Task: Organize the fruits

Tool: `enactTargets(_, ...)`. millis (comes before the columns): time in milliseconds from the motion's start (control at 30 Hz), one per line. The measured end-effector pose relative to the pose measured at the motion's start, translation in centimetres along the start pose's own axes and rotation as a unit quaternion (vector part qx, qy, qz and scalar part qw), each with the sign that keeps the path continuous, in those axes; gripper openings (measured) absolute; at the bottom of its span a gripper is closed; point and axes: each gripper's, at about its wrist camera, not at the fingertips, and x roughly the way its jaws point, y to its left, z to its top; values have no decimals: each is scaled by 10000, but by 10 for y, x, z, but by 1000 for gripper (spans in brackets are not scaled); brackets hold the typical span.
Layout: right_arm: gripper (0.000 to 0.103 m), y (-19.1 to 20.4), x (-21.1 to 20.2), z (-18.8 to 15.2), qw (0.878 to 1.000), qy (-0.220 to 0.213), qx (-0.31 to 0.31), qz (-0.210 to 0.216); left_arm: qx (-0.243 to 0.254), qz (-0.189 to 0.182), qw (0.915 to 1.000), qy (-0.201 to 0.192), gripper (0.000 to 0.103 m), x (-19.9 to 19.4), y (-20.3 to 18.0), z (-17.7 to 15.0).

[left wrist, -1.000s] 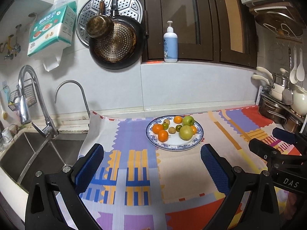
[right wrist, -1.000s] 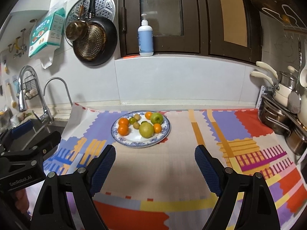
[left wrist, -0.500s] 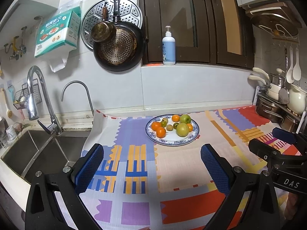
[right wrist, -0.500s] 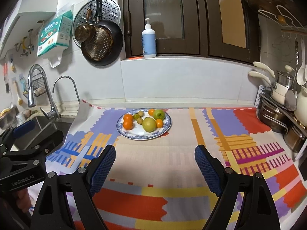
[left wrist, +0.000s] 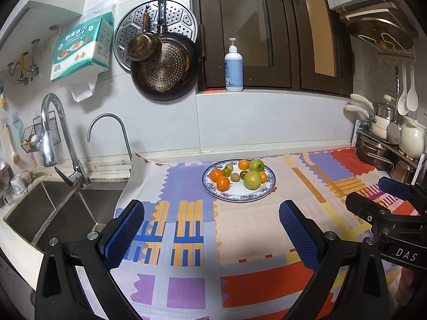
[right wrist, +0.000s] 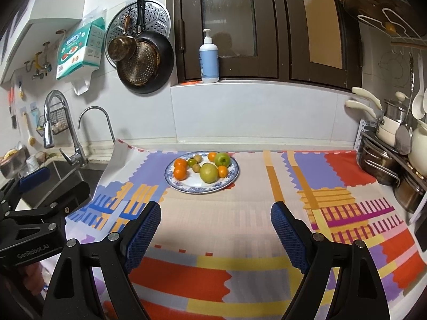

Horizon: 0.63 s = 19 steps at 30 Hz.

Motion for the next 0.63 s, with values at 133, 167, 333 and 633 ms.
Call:
enactTargets(133,85,0,0,0,10000,1,-1,-6,12,8,10000,18,103,0,-1,-1)
enactTargets(167,85,0,-1,0,10000,-1,-4,-10,10,2,10000,27,103,0,-1,0)
enactTargets(333,85,-1,-1,0,10000,12,-5,-5,1,-37,10000,85,103,3,-2,0)
enactTargets(633,85,-2,-2,-4,10000,33,13,-24,5,-48,9999,101,103,4,-3,0)
